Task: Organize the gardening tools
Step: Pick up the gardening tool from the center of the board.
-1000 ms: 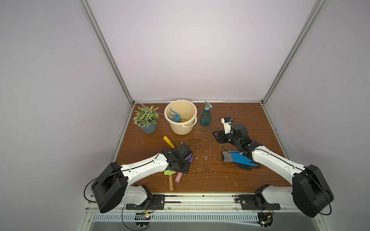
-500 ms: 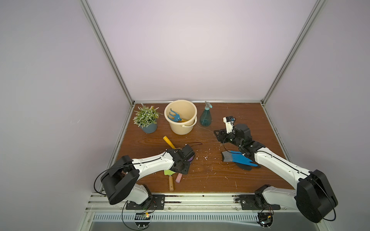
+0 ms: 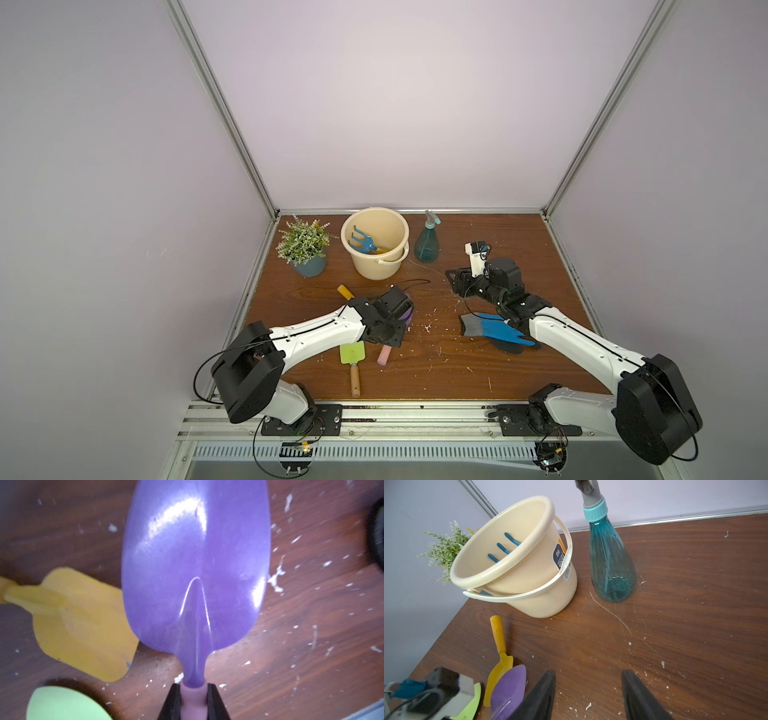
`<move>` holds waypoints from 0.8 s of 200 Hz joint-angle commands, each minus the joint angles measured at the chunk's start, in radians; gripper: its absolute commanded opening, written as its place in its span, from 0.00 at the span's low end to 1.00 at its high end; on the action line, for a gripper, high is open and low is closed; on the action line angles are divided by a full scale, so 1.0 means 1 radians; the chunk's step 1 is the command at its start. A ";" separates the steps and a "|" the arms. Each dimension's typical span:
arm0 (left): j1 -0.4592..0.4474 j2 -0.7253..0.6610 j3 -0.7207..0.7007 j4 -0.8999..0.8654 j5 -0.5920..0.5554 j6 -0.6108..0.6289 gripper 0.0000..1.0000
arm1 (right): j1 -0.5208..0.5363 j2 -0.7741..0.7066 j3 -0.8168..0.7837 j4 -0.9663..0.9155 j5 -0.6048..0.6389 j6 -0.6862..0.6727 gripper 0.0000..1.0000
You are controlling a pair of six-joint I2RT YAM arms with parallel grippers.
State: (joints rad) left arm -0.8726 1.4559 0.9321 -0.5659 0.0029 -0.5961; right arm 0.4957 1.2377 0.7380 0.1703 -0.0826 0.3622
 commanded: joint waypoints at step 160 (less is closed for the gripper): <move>0.434 0.310 0.743 0.383 -0.218 0.355 0.00 | -0.004 -0.179 -0.041 -0.001 0.027 -0.017 0.57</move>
State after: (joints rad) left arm -0.4583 1.6726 1.6398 -0.3195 -0.1879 -0.3088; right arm 0.4953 1.1118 0.7063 0.1623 -0.0811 0.3534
